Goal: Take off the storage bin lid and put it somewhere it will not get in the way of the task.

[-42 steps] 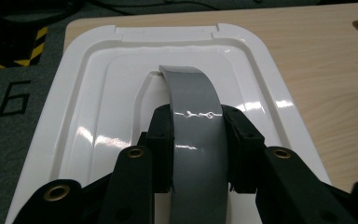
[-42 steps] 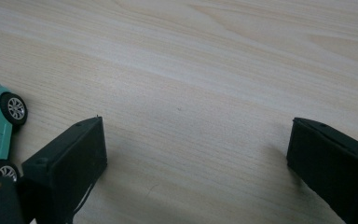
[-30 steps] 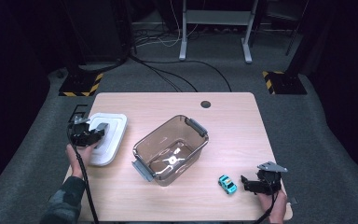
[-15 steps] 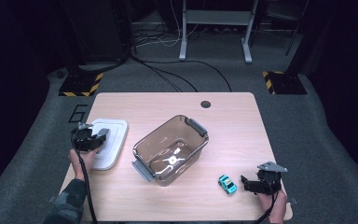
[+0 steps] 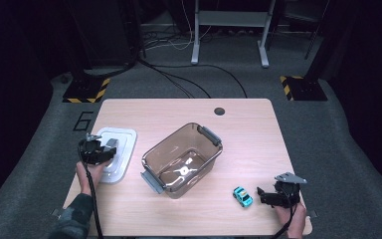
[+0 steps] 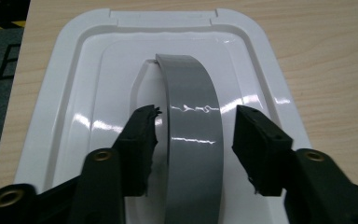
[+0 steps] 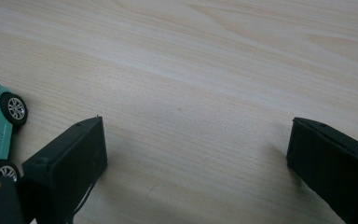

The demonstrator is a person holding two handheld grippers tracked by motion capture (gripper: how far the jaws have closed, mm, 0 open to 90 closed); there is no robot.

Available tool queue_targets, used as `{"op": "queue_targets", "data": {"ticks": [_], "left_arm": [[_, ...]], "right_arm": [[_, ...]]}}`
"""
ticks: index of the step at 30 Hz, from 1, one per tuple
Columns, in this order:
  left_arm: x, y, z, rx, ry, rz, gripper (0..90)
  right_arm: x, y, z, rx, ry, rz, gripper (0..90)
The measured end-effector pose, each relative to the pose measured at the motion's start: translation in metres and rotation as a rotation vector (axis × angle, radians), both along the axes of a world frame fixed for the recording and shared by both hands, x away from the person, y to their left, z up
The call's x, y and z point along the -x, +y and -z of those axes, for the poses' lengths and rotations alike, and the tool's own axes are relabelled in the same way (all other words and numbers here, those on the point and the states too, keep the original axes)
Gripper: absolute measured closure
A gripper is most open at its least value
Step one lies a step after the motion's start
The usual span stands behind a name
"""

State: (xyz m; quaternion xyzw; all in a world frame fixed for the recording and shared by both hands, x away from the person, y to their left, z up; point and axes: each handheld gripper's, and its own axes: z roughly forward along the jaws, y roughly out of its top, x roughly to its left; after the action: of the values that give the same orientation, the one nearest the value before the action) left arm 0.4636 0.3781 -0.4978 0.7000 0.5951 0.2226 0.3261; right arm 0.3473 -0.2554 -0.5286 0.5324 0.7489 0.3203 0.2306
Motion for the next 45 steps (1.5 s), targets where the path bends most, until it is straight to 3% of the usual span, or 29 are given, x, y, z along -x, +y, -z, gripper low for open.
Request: {"op": "queue_targets", "data": {"ticks": [2, 5, 11, 19, 28, 36, 41, 45], "left_arm": [[0.003, 0.0, -0.002, -0.009, 0.001, -0.002, 31.3], [0.01, -0.001, -0.007, -0.006, -0.008, 0.002, 21.9], [0.03, -0.003, -0.018, -0.015, -0.061, 0.039, 14.5], [0.061, -0.012, -0.022, -0.03, -0.086, 0.098, 3.0], [0.083, -0.029, -0.014, -0.034, -0.12, 0.222, 0.0], [0.106, -0.047, -0.005, -0.038, -0.151, 0.299, 0.0], [0.117, -0.059, 0.005, -0.048, -0.131, 0.353, 0.0], [0.125, -0.069, 0.012, -0.042, -0.105, 0.432, 0.0]], "right_arm": [[0.0, 0.0, 0.0, 0.0, 0.0, 0.0, 4.0], [0.0, 0.0, 0.0, -0.002, 0.002, 0.002, 4.0], [0.0, 0.0, 0.0, -0.002, 0.002, 0.002, 4.0], [0.0, 0.0, 0.0, -0.001, 0.001, 0.002, 4.0], [0.0, 0.0, 0.0, -0.001, 0.001, 0.003, 4.1], [0.0, 0.001, 0.0, -0.004, -0.003, 0.002, 5.0], [0.0, 0.001, 0.0, -0.003, -0.003, 0.001, 5.0], [0.0, 0.001, 0.0, -0.003, -0.002, 0.001, 4.9]]}}
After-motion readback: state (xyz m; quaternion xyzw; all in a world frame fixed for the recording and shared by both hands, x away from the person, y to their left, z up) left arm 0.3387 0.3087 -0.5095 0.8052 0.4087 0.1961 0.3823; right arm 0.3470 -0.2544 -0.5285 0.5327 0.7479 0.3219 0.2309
